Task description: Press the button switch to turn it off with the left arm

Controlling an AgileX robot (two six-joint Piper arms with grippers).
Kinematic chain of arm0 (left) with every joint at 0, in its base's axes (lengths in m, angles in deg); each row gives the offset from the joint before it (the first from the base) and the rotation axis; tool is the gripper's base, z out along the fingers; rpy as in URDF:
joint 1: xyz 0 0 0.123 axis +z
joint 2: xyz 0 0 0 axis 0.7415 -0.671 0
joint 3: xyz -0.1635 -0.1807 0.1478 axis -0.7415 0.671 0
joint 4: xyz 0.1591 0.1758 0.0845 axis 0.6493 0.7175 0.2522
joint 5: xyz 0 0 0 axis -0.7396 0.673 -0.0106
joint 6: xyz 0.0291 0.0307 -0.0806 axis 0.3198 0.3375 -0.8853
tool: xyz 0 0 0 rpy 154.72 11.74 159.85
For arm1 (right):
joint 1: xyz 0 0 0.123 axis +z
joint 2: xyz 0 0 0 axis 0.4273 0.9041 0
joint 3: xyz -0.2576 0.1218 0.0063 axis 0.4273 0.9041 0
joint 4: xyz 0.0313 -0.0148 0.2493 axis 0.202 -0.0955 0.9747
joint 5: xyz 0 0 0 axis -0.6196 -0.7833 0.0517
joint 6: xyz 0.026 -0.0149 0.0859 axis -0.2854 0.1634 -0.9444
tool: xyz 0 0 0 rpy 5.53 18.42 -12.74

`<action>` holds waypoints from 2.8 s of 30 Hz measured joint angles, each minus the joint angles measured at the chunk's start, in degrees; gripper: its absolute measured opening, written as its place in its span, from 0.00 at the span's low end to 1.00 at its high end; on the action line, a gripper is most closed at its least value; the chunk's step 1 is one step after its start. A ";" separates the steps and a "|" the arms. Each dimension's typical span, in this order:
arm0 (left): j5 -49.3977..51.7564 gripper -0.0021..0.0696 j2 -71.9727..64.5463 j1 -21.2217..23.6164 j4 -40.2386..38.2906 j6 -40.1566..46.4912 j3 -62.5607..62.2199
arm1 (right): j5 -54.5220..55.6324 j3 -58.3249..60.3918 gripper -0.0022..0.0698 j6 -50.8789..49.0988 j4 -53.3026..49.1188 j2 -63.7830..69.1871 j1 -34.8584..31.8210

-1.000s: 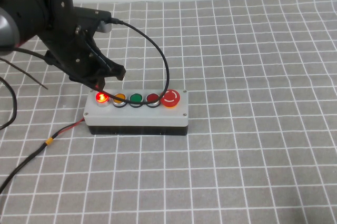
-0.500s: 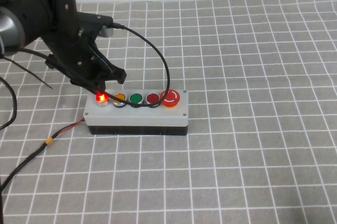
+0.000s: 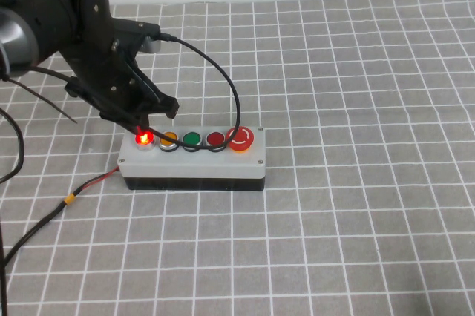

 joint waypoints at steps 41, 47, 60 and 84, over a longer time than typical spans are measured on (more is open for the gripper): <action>-27.27 0.02 75.05 0.00 -2.65 -0.22 55.67 | 0.00 0.00 0.01 0.00 0.00 0.00 0.00; -28.55 0.02 82.93 0.00 -1.56 -0.22 61.26 | 0.00 0.00 0.01 0.00 0.00 0.00 0.00; -62.04 0.02 100.67 0.62 0.66 0.15 85.14 | 0.00 0.00 0.00 0.00 0.00 0.00 0.00; -39.06 0.02 110.61 12.09 0.18 -2.59 92.70 | 0.00 0.00 0.01 0.00 0.00 0.00 0.00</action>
